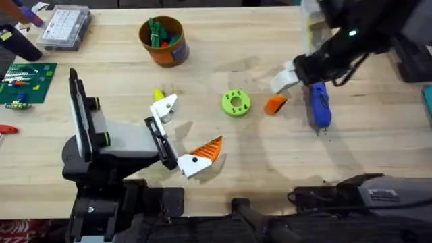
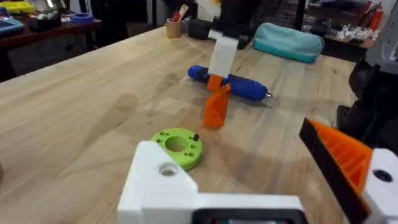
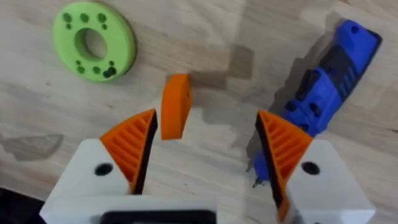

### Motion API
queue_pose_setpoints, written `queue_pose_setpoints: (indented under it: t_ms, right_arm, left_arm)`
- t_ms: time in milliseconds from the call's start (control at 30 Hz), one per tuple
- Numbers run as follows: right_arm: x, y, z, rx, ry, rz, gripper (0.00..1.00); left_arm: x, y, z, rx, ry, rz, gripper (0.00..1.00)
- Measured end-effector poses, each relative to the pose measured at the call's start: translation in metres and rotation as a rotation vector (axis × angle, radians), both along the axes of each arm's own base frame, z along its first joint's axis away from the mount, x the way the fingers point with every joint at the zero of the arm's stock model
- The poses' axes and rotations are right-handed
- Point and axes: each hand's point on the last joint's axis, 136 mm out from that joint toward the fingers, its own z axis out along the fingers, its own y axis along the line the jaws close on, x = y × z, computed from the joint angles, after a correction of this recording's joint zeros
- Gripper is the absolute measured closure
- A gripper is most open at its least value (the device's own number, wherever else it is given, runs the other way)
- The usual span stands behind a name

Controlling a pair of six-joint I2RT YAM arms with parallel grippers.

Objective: Pick up the gripper from the table and insert it into the empty holder that is missing its gripper. Then pick up a screw, insert it into the mounting hole, and use the screwdriver to tighten it. Finally, clean up the table by picking up the vegetable and placing it into the bucket.

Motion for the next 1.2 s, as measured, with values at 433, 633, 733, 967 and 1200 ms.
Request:
queue_pose_setpoints:
  t_ms: [433,633,733,967,1200]
  right_arm:
    - [-0.042,-0.004,0.05,0.037,-0.052,0.071,0.057]
    - [-0.049,0.002,0.049,0.037,-0.029,0.11,0.057]
    - [-0.052,0.009,0.048,0.031,-0.028,0.132,0.057]
    - [-0.045,0.02,0.045,0.004,-0.053,0.149,0.057]
    - [-0.035,0.024,0.016,0.004,-0.062,0.147,0.057]
  left_arm:
    - [0.0,0.0,0.0,0.0,0.0,0.0,0.01]
    - [0.0,0.0,0.0,0.0,0.0,0.0,0.01]
    - [0.0,0.0,0.0,0.0,0.0,0.0,0.01]
    - [0.0,0.0,0.0,0.0,0.0,0.0,0.01]
    - [0.0,0.0,0.0,0.0,0.0,0.0,0.01]
